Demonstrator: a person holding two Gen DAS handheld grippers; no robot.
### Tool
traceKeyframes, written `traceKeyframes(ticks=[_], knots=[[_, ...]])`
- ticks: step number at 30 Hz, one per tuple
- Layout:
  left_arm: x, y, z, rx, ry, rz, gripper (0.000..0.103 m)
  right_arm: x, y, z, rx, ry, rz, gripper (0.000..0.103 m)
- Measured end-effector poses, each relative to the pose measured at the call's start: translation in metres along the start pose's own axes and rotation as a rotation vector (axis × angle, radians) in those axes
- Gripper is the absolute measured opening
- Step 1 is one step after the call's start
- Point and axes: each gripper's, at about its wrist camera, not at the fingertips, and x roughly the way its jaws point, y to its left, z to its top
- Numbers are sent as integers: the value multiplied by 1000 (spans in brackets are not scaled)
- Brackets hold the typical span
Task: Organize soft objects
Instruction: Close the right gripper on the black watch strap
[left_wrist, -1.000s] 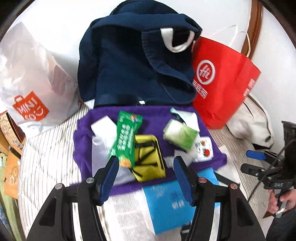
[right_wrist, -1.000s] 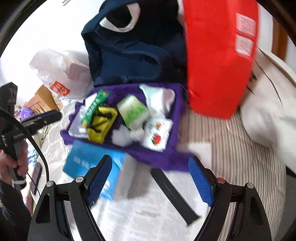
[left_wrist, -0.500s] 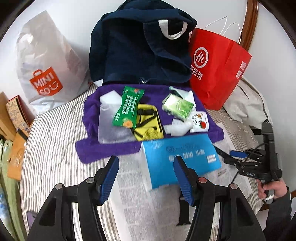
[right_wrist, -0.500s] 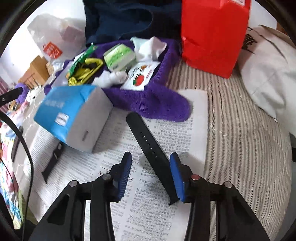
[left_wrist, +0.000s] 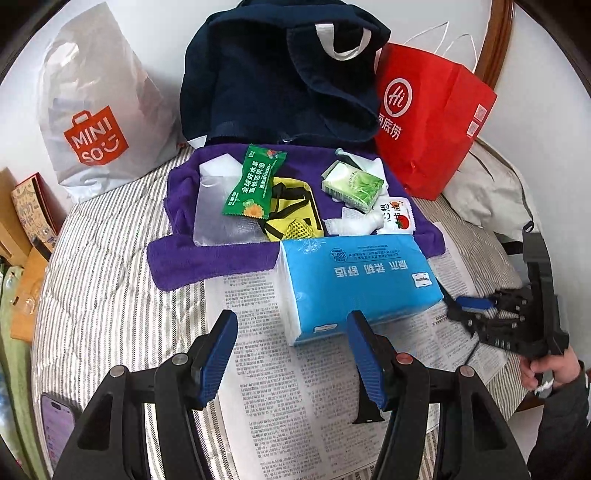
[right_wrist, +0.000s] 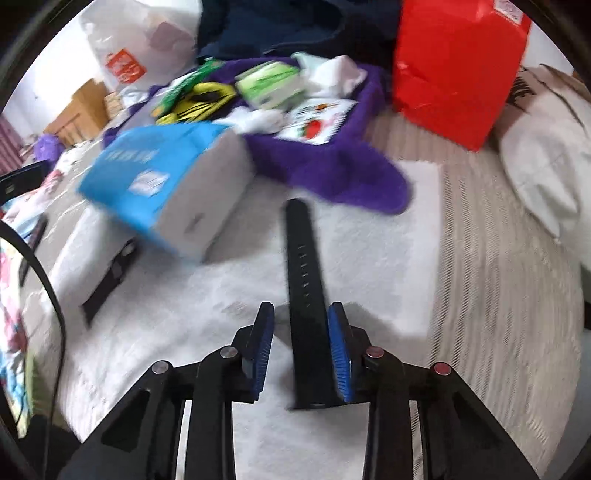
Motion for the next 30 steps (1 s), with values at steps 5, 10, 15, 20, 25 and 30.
traceKeyframes(ticks=[5, 10, 15, 20, 25, 30], knots=[[5, 3, -5, -10, 4, -17, 59, 1, 10, 0, 3, -9, -22, 32], [15, 6, -12, -23, 27, -24, 59, 9, 11, 14, 16, -29, -61, 31], [22, 9, -15, -35, 34, -37, 59, 11, 16, 19, -1, -17, -70, 21], [30, 11, -21, -42, 49, -50, 59, 12, 16, 18, 23, -30, -73, 25], [33, 8, -26, -35, 61, -56, 59, 15, 16, 21, 37, -41, -79, 23], [36, 1, -32, -31, 75, -67, 59, 11, 9, 19, 72, -30, -41, 21]])
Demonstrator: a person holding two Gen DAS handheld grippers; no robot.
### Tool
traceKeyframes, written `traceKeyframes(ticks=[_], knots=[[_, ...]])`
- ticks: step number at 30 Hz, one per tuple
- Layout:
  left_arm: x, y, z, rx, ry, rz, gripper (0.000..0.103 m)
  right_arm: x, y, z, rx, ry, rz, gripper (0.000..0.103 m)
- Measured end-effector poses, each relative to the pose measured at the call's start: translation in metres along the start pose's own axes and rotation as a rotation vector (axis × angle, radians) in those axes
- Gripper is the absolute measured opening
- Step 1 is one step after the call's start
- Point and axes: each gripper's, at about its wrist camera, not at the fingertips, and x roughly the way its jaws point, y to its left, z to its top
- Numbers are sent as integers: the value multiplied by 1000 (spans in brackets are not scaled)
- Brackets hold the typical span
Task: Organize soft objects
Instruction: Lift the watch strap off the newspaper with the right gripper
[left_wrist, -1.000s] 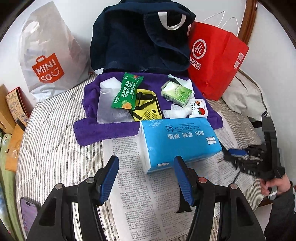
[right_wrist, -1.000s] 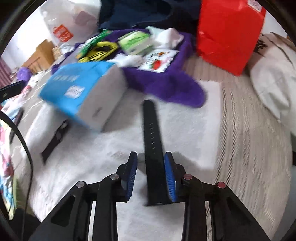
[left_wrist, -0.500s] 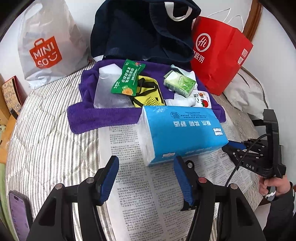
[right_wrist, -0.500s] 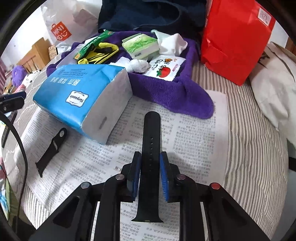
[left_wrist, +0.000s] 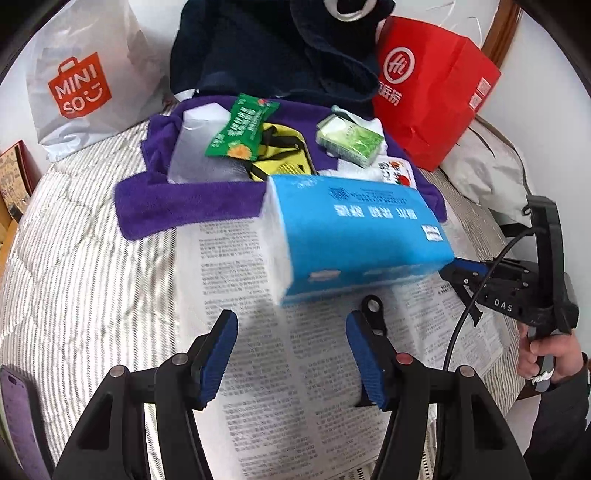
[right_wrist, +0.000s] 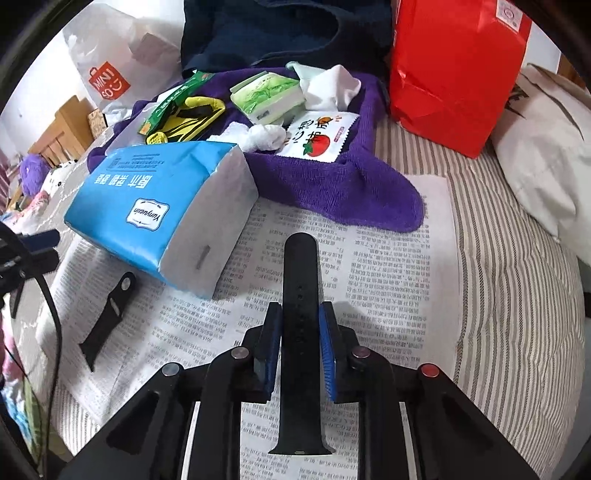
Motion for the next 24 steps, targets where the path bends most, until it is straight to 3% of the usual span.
traceKeyframes(ticks=[15, 20, 24], knots=[[29, -64, -20, 135, 67, -8, 59, -34, -25, -21, 46, -20, 2, 20], [43, -77, -33, 211, 84, 73, 58, -36, -32, -28, 68, -23, 12, 20], [40, -73, -36, 218, 51, 106, 25, -31, -34, -29, 79, -20, 13, 20]])
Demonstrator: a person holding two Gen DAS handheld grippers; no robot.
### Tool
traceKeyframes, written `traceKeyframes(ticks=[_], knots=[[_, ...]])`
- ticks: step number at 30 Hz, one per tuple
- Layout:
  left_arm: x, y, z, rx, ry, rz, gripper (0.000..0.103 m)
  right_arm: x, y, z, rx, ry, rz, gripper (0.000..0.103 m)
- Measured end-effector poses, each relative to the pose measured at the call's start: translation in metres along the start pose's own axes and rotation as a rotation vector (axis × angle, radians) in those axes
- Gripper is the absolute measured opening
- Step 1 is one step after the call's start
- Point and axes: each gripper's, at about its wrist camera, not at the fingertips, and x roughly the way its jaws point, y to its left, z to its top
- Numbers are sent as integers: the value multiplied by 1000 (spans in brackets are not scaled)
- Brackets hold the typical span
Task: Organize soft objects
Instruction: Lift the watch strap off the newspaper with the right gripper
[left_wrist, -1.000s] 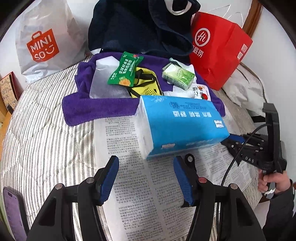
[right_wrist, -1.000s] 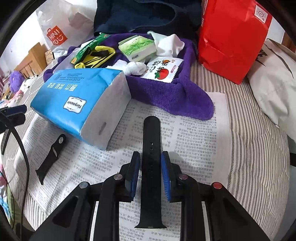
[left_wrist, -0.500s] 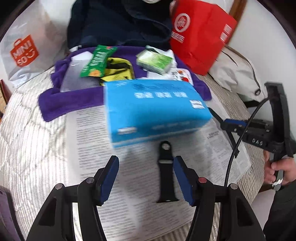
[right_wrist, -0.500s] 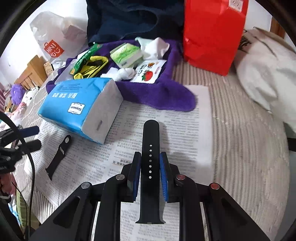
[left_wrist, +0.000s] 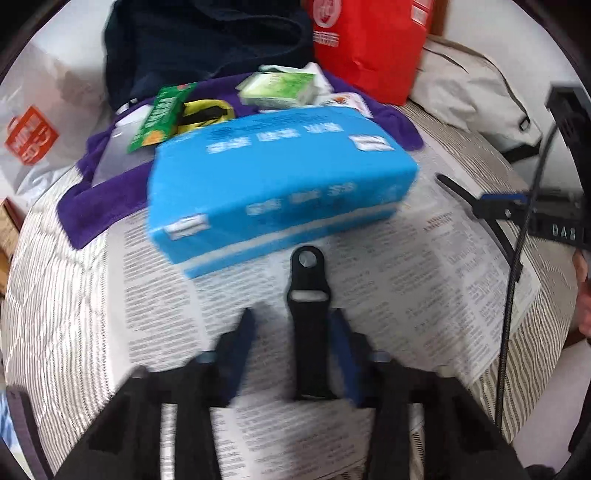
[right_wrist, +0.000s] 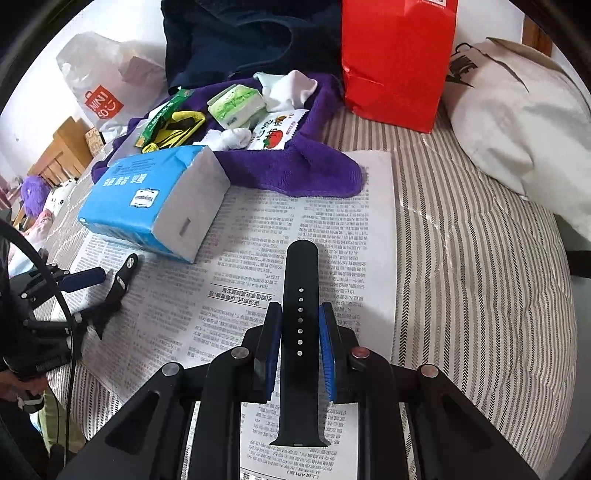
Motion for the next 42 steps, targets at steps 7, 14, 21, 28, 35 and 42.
traceKeyframes(ticks=[7, 14, 21, 28, 35, 42], knots=[[-3, 23, -8, -47, 3, -22, 28, 9, 0, -1, 7, 23, -3, 20], [-1, 10, -10, -3, -13, 4, 29, 8, -2, -7, 15, 39, 2, 21], [-2, 11, -12, -6, -30, -5, 20, 10, 3, -13, -23, 15, -32, 21], [-4, 12, -12, -21, -26, -11, 22, 8, 7, -14, -33, 51, -55, 24], [-4, 9, -12, -4, -37, -1, 20, 11, 8, -12, -18, 23, -64, 22], [-13, 19, -10, -43, -47, -43, 20, 2, 8, -6, 9, 31, -17, 20]])
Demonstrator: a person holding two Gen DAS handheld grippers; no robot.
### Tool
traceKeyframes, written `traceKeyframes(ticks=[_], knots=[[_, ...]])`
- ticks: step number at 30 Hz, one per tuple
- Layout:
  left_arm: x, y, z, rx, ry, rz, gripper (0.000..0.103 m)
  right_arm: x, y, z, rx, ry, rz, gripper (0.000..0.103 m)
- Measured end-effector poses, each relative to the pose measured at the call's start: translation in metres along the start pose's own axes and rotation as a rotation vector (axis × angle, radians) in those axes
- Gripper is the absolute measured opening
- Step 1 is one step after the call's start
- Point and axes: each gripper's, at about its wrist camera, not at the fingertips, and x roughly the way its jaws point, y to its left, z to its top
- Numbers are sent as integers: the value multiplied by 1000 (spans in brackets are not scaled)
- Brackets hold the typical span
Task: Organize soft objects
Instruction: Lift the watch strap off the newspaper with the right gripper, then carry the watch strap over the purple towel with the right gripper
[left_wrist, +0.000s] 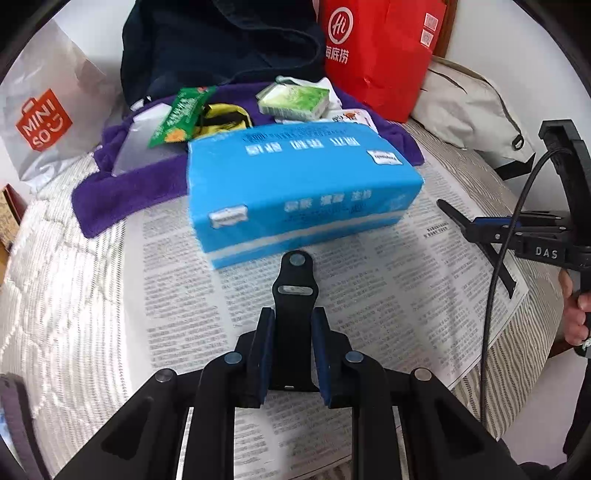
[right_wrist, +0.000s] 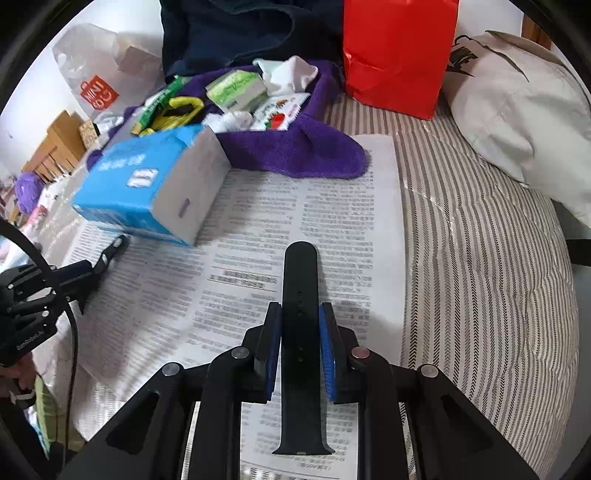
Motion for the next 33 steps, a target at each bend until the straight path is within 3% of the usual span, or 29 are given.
traceKeyframes(ticks=[22, 33], knots=[[-68, 43, 17, -38, -108, -15, 20, -36, 26, 30, -40, -64, 7, 20], [-85, 66, 42, -69, -154, 10, 19, -44, 34, 60, -61, -94, 27, 20]])
